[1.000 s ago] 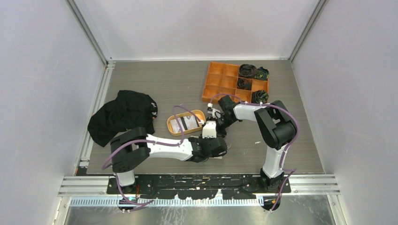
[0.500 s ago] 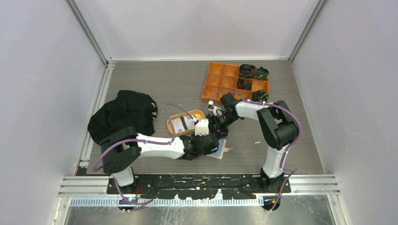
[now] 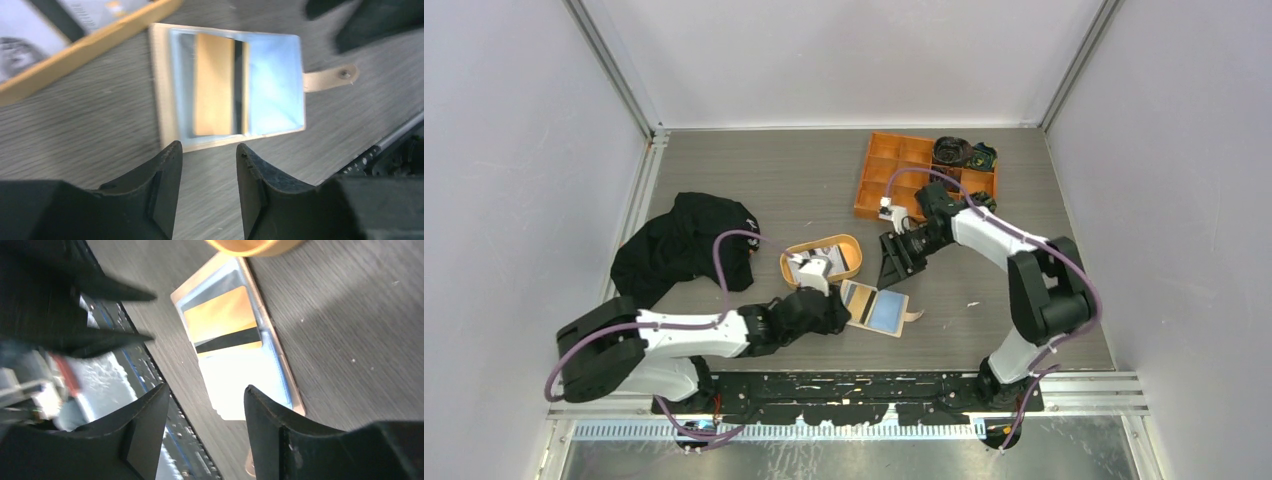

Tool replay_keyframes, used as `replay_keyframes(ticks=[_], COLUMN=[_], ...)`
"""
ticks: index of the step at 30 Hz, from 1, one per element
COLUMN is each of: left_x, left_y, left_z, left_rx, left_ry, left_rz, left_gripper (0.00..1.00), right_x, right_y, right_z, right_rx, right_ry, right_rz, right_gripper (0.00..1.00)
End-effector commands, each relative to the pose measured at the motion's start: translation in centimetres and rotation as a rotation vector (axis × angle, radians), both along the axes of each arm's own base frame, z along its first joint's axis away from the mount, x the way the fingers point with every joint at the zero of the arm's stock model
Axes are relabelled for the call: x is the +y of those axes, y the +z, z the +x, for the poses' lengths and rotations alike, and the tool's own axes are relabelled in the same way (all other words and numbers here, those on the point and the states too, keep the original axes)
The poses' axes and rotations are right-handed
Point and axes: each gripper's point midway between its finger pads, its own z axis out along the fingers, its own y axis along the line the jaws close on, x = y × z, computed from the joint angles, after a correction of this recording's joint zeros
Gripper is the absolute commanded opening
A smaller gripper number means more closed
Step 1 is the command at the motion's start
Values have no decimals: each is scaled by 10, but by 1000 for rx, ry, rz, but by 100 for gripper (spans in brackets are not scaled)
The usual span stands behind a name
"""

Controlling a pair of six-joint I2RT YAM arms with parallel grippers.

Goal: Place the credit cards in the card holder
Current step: Insert the credit card into the card holder.

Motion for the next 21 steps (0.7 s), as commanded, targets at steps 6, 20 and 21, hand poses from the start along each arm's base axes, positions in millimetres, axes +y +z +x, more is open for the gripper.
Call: replay_keyframes(ticks=[6,20,21], left_x=[27,27,27], left_y=[16,-14,-18], left_z=[18,33,33], left_rx=[31,124,132], left_ry=[46,82,85], left_rz=[-302,-275,-269], left_gripper=[49,44,44], right_x=[-27,14,15], right_y=[35,-23,-27], right_z=[-48,-5,-2], right_rx=[-927,-1025,-1018], right_ry=[733,855,851], right_rz=[212,-153,-168], right_gripper=[59,1,1])
